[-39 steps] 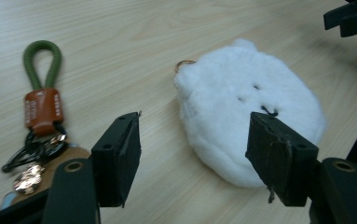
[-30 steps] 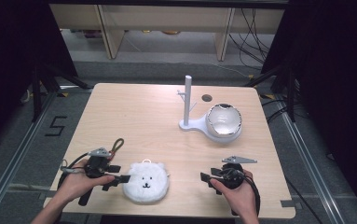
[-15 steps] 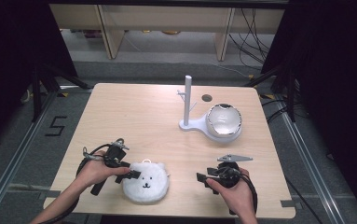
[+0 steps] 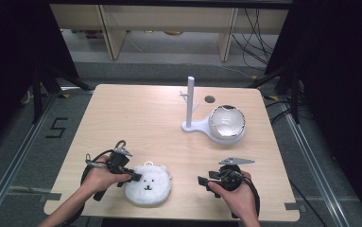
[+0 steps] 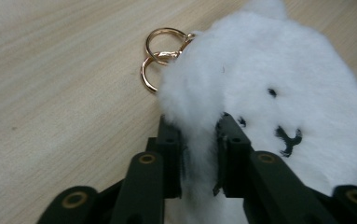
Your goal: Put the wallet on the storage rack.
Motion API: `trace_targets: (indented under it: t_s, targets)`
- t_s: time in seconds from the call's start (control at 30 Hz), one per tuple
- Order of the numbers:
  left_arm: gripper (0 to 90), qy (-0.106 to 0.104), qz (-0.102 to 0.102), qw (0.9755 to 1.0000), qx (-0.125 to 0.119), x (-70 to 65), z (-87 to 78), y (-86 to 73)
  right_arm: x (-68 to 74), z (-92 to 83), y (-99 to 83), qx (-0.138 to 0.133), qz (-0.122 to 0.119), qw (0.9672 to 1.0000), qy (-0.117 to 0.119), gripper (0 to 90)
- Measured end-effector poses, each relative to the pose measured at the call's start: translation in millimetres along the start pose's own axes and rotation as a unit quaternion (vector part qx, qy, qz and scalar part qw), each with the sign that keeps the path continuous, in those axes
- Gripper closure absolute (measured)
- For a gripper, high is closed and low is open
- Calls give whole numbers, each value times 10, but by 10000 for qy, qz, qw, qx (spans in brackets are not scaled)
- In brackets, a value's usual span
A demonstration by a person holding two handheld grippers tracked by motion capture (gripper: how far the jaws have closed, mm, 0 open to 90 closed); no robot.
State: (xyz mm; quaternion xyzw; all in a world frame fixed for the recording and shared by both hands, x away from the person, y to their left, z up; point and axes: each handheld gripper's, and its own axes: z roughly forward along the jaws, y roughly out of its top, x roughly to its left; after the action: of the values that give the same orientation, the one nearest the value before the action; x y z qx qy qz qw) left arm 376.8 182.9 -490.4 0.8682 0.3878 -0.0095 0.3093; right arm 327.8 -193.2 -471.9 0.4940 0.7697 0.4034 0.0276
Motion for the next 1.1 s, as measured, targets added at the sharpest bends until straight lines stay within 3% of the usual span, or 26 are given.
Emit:
trace_targets:
  t_s: [0.1,0.13,0.23,0.3,0.4,0.43,0.53,0.67,0.73,0.77,0.87,0.93,1.03,1.1]
  targets:
    - [785,10,-53,9992,-400,-61,-31,-25,11,2,5,14,-25,10000,42,442]
    - [787,15,75,9992,-380,-53,-62,-26,26,6,13,17,-8,10000,67,443]
    - [791,79,239,9966,-780,-140,-137,-27,52,4,43,-30,-101,9999,59,444]
    - [792,104,335,9934,-1095,-219,-189,-13,74,-1,72,-73,-171,9998,69,453]
    - [792,148,733,9874,-1395,-307,-281,43,131,-17,123,-124,-81,9998,159,463]
    - [792,133,725,9856,-1522,-339,-291,60,131,-9,145,-212,-168,9994,212,466]
    - [792,171,1028,9776,-1828,-442,-352,149,173,-26,211,-337,-288,9986,289,469]
    - [791,300,1365,9698,-1999,-559,-398,274,236,-49,306,-500,-506,9969,346,467]
    - [791,351,1473,9678,-2010,-600,-404,329,269,-46,351,-570,-540,9958,477,455]
    - [791,319,1509,9664,-2057,-610,-395,348,308,-60,364,-565,-406,9964,493,448]
    - [791,233,1609,9637,-2117,-669,-363,410,307,-55,431,-647,-679,9943,508,436]
    - [791,254,1679,9621,-2133,-716,-348,433,314,-39,456,-661,-688,9938,566,424]
    - [791,163,1763,9575,-2277,-774,-325,464,304,-4,490,-646,-755,9933,587,413]
    - [790,161,1802,9553,-2338,-803,-324,480,288,17,496,-664,-823,9926,604,456]
